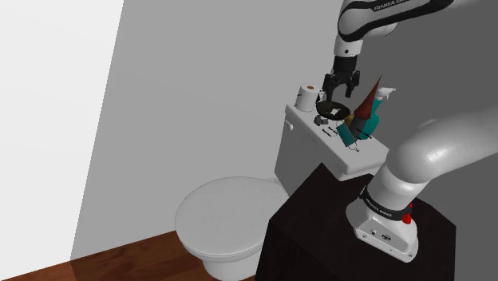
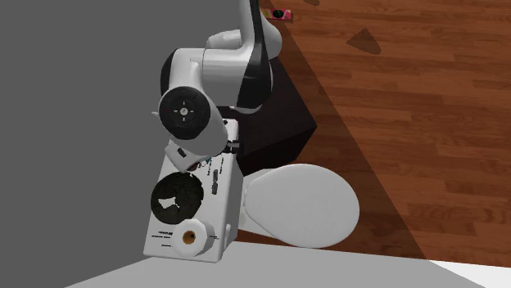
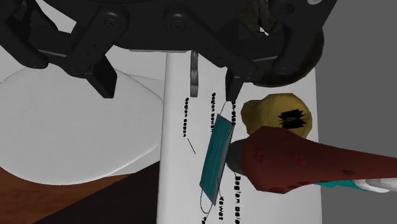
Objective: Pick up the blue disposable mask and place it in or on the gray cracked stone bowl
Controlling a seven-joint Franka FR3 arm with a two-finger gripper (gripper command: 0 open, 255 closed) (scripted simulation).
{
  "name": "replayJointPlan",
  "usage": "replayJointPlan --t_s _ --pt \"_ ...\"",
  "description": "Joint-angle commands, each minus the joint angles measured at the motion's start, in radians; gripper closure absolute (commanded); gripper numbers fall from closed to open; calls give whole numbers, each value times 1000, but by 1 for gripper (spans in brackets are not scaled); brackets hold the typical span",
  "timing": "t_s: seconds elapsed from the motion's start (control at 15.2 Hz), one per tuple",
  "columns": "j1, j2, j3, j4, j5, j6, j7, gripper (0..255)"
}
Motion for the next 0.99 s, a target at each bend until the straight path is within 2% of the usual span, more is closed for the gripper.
replayJointPlan --t_s 0.0,0.33,0.92 --pt "-20 48 -31 0 -13 23 -8 0" --pt "-67 174 -109 -3 -39 91 -28 0" --pt "-80 212 -135 -85 -55 206 -29 0"
